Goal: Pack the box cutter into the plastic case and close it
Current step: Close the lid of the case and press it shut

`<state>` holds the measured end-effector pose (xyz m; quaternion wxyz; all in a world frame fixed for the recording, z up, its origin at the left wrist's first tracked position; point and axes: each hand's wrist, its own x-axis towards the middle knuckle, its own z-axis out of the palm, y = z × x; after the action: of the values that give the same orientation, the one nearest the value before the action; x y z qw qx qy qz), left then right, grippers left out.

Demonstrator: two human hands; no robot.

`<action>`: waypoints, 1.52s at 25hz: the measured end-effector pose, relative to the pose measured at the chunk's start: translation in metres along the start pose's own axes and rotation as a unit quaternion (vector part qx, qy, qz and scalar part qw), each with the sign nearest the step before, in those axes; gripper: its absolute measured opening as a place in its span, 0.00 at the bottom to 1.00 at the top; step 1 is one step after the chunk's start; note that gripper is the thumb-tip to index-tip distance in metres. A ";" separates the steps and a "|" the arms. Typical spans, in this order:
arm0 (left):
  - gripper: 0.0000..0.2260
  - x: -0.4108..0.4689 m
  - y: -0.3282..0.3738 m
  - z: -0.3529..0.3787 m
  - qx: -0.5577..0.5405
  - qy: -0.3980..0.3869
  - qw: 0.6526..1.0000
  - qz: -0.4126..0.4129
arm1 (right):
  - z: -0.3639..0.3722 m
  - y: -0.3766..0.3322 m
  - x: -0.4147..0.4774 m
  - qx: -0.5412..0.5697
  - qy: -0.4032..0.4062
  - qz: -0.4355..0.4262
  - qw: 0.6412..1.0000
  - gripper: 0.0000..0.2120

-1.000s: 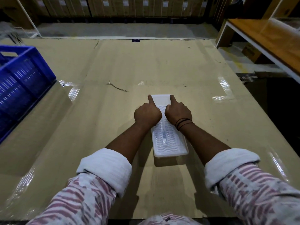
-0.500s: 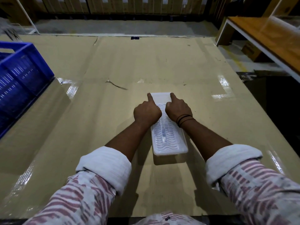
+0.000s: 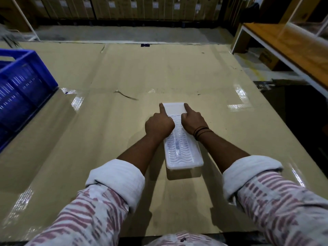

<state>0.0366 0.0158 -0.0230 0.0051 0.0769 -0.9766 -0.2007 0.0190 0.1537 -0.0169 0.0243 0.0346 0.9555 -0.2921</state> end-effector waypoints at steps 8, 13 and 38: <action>0.26 -0.027 -0.007 -0.008 -0.106 -0.017 0.994 -0.030 | 0.002 0.001 -0.026 0.034 0.139 -0.015 0.990 0.17; 0.17 -0.074 -0.025 0.000 -0.157 -0.007 0.988 -0.006 | 0.009 0.016 -0.061 0.000 0.080 -0.051 0.996 0.21; 0.19 -0.107 -0.036 -0.009 -0.247 -0.027 0.969 -0.011 | 0.009 0.007 -0.099 0.112 -0.020 0.011 0.993 0.29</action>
<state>0.1478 -0.0038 -0.0265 -0.0043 0.0785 -0.8958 -0.4374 0.1186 0.1493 -0.0213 0.0424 0.0414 0.9154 -0.3981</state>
